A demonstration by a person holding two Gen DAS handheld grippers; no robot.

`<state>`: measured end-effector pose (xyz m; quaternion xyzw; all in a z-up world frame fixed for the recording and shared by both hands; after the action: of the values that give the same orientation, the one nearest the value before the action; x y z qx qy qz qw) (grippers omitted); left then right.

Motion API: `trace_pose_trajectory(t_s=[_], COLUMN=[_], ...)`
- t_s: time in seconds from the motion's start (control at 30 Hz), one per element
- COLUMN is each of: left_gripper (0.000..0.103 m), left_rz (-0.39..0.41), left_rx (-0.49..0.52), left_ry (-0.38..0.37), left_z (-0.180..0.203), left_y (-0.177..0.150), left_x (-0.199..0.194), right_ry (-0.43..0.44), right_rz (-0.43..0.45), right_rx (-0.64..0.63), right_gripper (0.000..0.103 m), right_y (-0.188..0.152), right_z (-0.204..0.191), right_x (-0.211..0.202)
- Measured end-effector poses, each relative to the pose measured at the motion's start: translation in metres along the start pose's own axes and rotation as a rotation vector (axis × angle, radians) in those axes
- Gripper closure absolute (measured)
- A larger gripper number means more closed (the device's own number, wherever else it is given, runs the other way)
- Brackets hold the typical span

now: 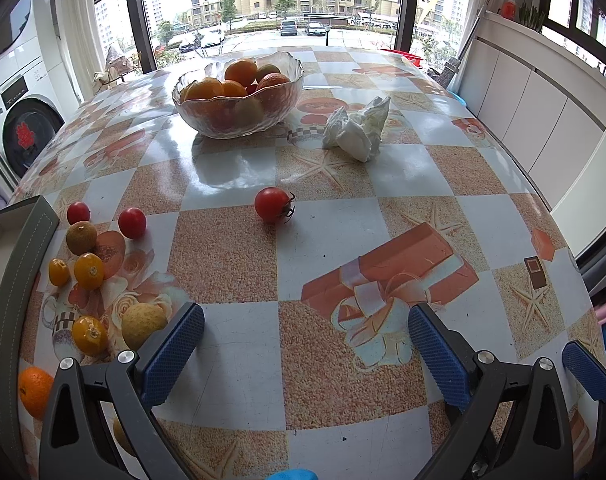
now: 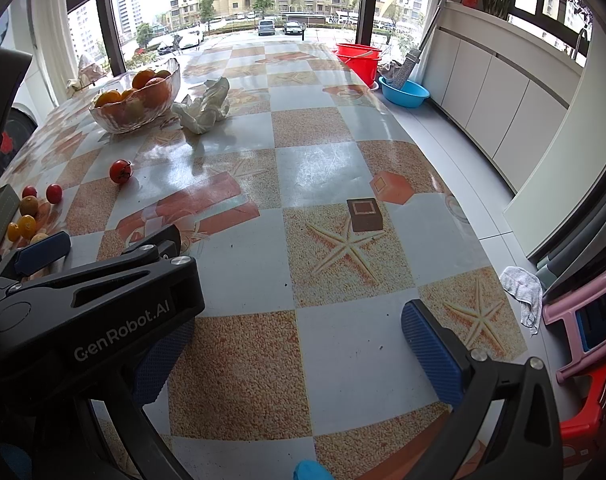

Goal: Organize fruits

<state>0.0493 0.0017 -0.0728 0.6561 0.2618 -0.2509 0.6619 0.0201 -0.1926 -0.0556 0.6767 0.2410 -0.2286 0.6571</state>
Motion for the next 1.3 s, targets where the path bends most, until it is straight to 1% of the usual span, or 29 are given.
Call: trace_pose_trajectory(t_s=[0.07, 0.1, 0.2, 0.27, 0.3, 0.37, 0.43, 0.5, 0.57, 0.6, 0.63, 0.7, 0.73, 0.77, 0.83, 0.87, 0.9, 0.97, 1.1, 1.13, 1.17, 1.2, 1.23, 1.3], left_gripper=[0.000, 0.000, 0.000, 0.000, 0.000, 0.000, 0.000, 0.000, 0.000, 0.000, 0.000, 0.000, 0.000, 0.000, 0.000, 0.000, 0.000, 0.000, 0.000, 0.000, 0.000, 0.000, 0.000, 0.000], left_rz=[0.007, 0.030, 0.129, 0.163, 0.181, 0.156, 0.081, 0.042, 0.047, 0.059, 0.062, 0.047, 0.054, 0.044, 0.036, 0.035, 0.017, 0.037, 0.021, 0.020, 0.030, 0.035, 0.038, 0.039], left_rx=[0.021, 0.032, 0.055, 0.040, 0.088, 0.080, 0.062, 0.040, 0.009, -0.008, -0.008, -0.017, -0.008, 0.007, 0.010, 0.008, 0.022, 0.005, 0.004, 0.014, 0.011, 0.012, 0.016, 0.009], left_ry=[0.055, 0.067, 0.051, 0.020, 0.060, 0.068, 0.066, 0.066, 0.074, 0.070, 0.088, 0.081, 0.095, 0.104, 0.096, 0.097, 0.112, 0.097, 0.069, 0.070, 0.066, 0.067, 0.070, 0.069], left_z=[-0.011, -0.017, -0.037, -0.060, -0.074, -0.099, -0.118, -0.133, -0.144, -0.149, -0.153, -0.160, -0.165, -0.166, -0.166, -0.165, -0.165, -0.164, -0.164, -0.165, -0.164, -0.164, -0.164, -0.164], left_y=[0.001, 0.003, 0.009, 0.000, -0.002, -0.021, -0.043, -0.065, -0.074, -0.073, -0.072, -0.073, -0.070, -0.066, -0.063, -0.062, -0.061, -0.062, -0.061, -0.060, -0.060, -0.060, -0.060, -0.061], left_x=[-0.010, -0.018, -0.051, -0.071, -0.084, -0.096, -0.096, -0.091, -0.085, -0.085, -0.083, -0.077, -0.076, -0.075, -0.070, -0.069, -0.073, -0.069, -0.064, -0.065, -0.063, -0.063, -0.064, -0.063], right_ry=[0.000, 0.000, 0.000, 0.000, 0.000, 0.000, 0.000, -0.001, -0.001, 0.001, 0.010, 0.062, 0.101, 0.150, 0.237, 0.272, 0.305, 0.365, 0.461, 0.480, 0.503, 0.525, 0.518, 0.520], right_rz=[0.000, 0.000, 0.000, 0.001, 0.001, 0.001, 0.001, 0.000, -0.005, -0.010, -0.017, -0.033, -0.033, -0.036, -0.040, -0.038, -0.032, -0.023, -0.038, -0.047, -0.058, -0.075, -0.064, -0.062], right_rx=[0.000, 0.000, 0.000, 0.000, 0.000, 0.000, 0.000, -0.001, -0.007, -0.014, -0.024, -0.045, -0.049, -0.051, -0.066, -0.080, -0.098, -0.134, -0.184, -0.196, -0.201, -0.201, -0.219, -0.253], right_gripper=[0.000, 0.000, 0.000, 0.000, 0.000, 0.000, 0.000, 0.000, 0.000, 0.000, 0.000, 0.000, 0.000, 0.000, 0.000, 0.000, 0.000, 0.000, 0.001, 0.003, 0.010, 0.011, 0.015, 0.030], right_y=[0.000, 0.000, 0.000, 0.000, 0.000, 0.000, 0.000, 0.000, 0.000, 0.000, -0.001, -0.002, -0.003, -0.004, -0.004, -0.005, -0.003, -0.001, -0.002, -0.003, -0.005, -0.006, -0.005, -0.005], right_z=[0.000, 0.000, 0.000, 0.000, 0.000, 0.000, 0.000, 0.000, 0.000, -0.001, -0.003, -0.014, -0.022, -0.033, -0.056, -0.068, -0.081, -0.106, -0.150, -0.159, -0.168, -0.174, -0.180, -0.190], right_x=[0.000, 0.000, 0.000, 0.000, 0.000, 0.000, 0.000, 0.000, -0.001, -0.001, -0.002, -0.006, -0.008, -0.011, -0.017, -0.020, -0.022, -0.026, -0.026, -0.025, -0.025, -0.023, -0.023, -0.023])
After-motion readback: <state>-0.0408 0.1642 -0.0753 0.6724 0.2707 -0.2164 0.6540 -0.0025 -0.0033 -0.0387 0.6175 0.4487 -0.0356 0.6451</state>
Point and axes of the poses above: each gripper's, at about its wrist camera, not at the fingertips, and x roughly the way its jaws point, z to its right, y to its top, the point moved 9 cm from there along x, roughly the way its jaws point, and after that the axes turned 13 degrees about z, right-handed, at the moved point
